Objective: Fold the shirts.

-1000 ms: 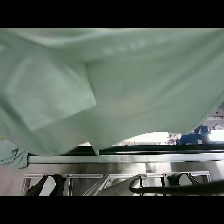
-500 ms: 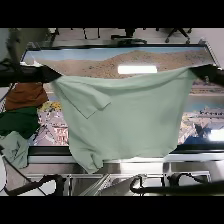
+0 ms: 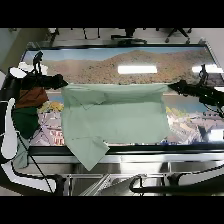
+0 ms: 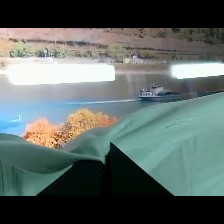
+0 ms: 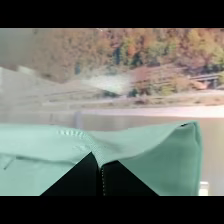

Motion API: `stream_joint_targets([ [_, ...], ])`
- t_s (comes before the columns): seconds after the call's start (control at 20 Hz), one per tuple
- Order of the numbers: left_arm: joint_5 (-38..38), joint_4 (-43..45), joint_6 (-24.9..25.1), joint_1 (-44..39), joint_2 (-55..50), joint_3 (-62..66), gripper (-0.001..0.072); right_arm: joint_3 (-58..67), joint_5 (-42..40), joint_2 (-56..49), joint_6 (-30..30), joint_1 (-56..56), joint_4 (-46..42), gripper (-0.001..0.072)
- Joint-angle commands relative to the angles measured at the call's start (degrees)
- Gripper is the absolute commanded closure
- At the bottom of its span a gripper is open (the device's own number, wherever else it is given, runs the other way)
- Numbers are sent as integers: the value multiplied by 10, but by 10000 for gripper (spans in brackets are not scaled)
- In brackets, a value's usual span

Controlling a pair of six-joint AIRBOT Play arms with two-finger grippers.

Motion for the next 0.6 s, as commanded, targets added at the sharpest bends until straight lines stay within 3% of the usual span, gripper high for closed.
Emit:
stream_joint_targets([
  [0.0, -2, 18, -3, 6, -19, 19, 685, 5, -9, -21, 11, 3, -70, 690],
  [0.15, -16, 64, -12, 5, -33, 17, 685, 3, -3, -40, 14, 4, -88, 690],
  [0.55, -47, 68, -13, -4, -111, 17, 685, 3, -8, -101, 0, 39, -93, 690],
])
